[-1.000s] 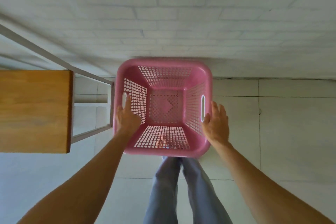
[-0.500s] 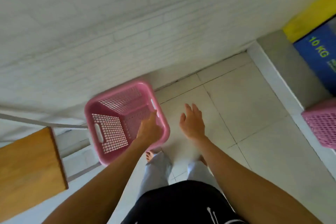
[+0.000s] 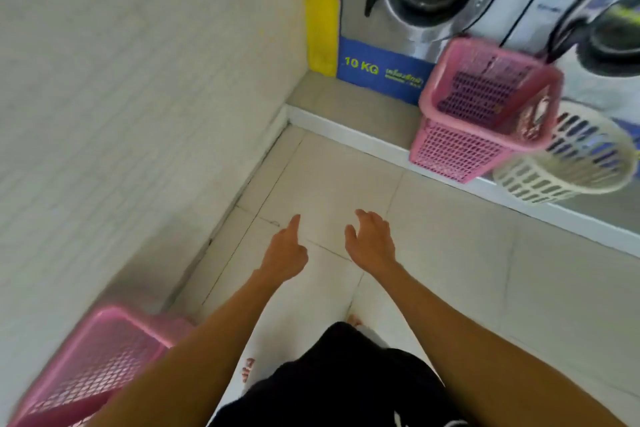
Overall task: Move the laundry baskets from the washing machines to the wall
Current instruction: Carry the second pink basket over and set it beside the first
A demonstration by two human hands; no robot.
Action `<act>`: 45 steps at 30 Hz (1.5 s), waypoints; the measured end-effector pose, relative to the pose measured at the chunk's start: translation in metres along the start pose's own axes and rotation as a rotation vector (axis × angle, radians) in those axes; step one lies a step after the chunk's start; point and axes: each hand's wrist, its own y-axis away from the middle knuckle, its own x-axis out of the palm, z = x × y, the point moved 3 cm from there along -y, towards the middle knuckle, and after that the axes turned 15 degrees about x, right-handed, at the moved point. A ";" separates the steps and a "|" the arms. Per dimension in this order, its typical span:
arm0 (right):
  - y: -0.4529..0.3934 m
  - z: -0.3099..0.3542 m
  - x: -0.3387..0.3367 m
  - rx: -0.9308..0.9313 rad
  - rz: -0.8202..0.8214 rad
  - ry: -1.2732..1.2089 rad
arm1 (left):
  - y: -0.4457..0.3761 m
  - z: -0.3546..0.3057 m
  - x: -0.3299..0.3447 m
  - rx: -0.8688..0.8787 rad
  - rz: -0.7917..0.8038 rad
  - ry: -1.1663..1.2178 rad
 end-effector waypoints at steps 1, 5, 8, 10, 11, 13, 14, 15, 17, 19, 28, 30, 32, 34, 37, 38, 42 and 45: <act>-0.012 -0.015 -0.021 0.040 -0.015 -0.017 | -0.017 -0.025 0.008 0.037 0.024 -0.008; -0.044 -0.063 -0.086 0.160 -0.062 -0.091 | -0.074 -0.111 0.028 0.179 0.093 -0.049; -0.063 -0.094 -0.124 0.219 -0.110 -0.155 | -0.114 -0.159 0.043 0.283 0.149 -0.098; -0.078 -0.113 -0.145 0.267 -0.130 -0.185 | -0.137 -0.188 0.052 0.352 0.173 -0.129; -0.085 -0.121 -0.155 0.293 -0.142 -0.202 | -0.149 -0.202 0.057 0.385 0.180 -0.136; -0.102 -0.133 -0.175 0.342 -0.171 -0.233 | -0.172 -0.226 0.066 0.439 0.198 -0.134; -0.111 -0.137 -0.185 0.362 -0.184 -0.244 | -0.185 -0.235 0.070 0.455 0.210 -0.132; -0.121 -0.139 -0.196 0.378 -0.194 -0.257 | -0.198 -0.244 0.074 0.468 0.219 -0.132; -0.146 -0.142 -0.217 0.396 -0.211 -0.277 | -0.227 -0.258 0.079 0.489 0.236 -0.135; -0.177 -0.146 -0.238 0.420 -0.232 -0.282 | -0.262 -0.272 0.083 0.493 0.261 -0.130; -0.300 -0.153 -0.295 0.562 -0.146 -0.206 | -0.409 -0.305 0.071 0.397 0.378 -0.143; -0.320 -0.149 -0.308 0.566 -0.174 -0.248 | -0.441 -0.309 0.065 0.393 0.386 -0.172; -0.337 -0.148 -0.317 0.565 -0.218 -0.280 | -0.465 -0.315 0.063 0.385 0.399 -0.179; -0.357 -0.146 -0.330 0.561 -0.244 -0.321 | -0.491 -0.326 0.062 0.392 0.406 -0.194; -0.388 -0.148 -0.347 0.553 -0.247 -0.350 | -0.529 -0.338 0.066 0.410 0.405 -0.189; -0.398 -0.152 -0.350 0.559 -0.250 -0.345 | -0.539 -0.341 0.068 0.411 0.404 -0.191; -0.423 -0.162 -0.373 0.575 -0.253 -0.307 | -0.572 -0.354 0.075 0.435 0.287 -0.230; -0.455 -0.175 -0.396 0.577 -0.305 -0.308 | -0.594 -0.362 0.086 0.486 0.202 -0.225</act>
